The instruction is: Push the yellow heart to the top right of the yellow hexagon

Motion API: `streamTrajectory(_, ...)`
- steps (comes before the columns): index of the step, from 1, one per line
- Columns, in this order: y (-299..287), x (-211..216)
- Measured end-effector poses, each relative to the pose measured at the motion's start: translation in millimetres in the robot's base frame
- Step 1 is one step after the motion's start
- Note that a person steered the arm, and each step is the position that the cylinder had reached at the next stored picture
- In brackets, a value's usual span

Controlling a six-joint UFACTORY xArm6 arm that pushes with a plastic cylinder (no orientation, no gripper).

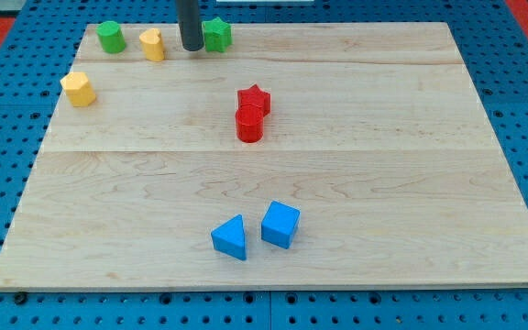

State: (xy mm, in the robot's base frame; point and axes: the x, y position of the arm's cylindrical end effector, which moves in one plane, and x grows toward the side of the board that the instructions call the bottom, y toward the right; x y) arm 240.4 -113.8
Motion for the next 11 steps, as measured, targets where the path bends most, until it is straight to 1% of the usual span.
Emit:
streamTrajectory(2,-49,-9)
streamTrajectory(3,-48,-23)
streamTrajectory(4,-71,-24)
streamTrajectory(5,-64,-24)
streamTrajectory(6,-63,-15)
streamTrajectory(7,-77,-2)
streamTrajectory(8,-77,-16)
streamTrajectory(9,-94,-22)
streamTrajectory(11,-123,35)
